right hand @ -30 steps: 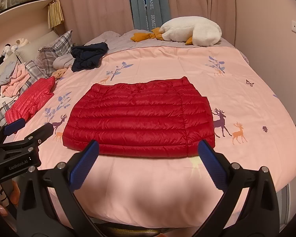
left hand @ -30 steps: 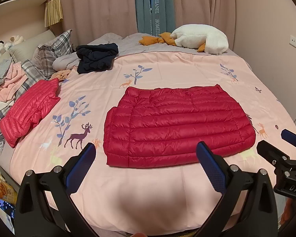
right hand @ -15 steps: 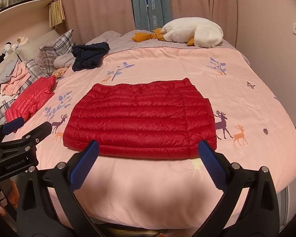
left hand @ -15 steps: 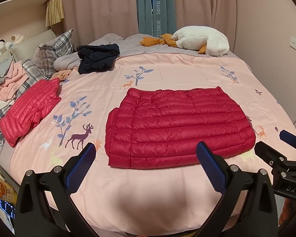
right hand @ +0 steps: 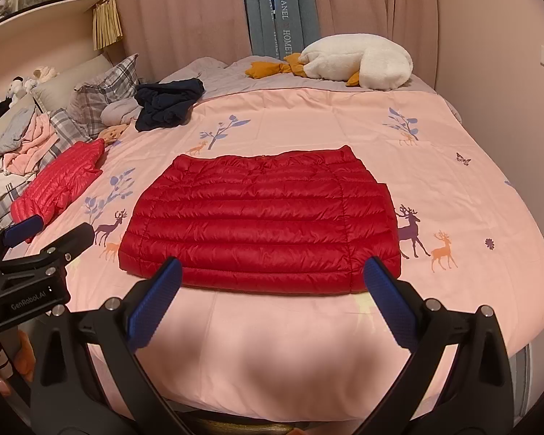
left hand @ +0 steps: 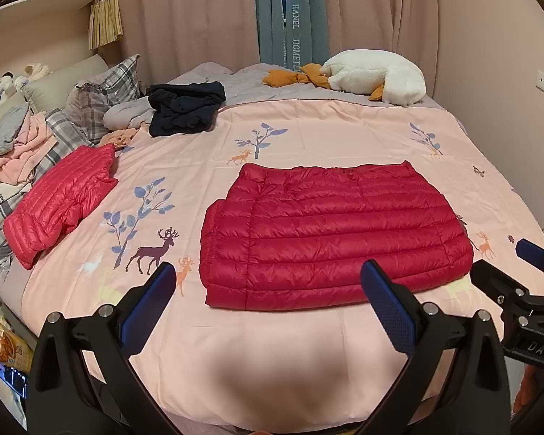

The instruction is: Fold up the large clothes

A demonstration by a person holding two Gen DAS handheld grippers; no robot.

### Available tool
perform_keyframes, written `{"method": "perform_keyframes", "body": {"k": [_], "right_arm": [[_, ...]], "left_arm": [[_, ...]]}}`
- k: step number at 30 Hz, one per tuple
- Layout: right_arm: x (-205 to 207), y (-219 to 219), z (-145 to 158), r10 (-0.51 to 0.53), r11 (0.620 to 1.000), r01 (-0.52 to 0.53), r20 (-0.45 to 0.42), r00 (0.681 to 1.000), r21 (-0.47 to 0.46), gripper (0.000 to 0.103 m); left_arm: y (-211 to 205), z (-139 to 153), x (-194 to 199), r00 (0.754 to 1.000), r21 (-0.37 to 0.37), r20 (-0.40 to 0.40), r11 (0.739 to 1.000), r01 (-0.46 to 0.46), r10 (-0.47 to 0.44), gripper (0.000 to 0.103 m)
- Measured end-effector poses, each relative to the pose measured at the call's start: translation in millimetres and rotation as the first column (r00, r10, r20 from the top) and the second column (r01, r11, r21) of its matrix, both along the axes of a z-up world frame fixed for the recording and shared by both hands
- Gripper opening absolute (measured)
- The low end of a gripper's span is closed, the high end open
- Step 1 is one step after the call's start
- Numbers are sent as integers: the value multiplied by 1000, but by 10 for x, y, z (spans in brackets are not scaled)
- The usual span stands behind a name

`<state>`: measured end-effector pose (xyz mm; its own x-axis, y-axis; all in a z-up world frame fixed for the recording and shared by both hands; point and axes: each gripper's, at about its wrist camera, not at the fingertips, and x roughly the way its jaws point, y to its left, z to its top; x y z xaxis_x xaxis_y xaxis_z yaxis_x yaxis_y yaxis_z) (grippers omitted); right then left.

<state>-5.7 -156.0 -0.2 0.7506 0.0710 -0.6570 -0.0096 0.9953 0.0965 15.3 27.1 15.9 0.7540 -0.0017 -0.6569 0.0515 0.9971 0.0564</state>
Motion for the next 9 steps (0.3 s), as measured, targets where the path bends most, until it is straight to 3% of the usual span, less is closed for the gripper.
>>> {"method": "perform_keyframes", "body": {"k": [9], "right_arm": [[-2,3,9,3,1000,-3,-2,1000,2,101]], "left_arm": [[33,4,14,1000,-7,-8,1000,-20,20,102]]}}
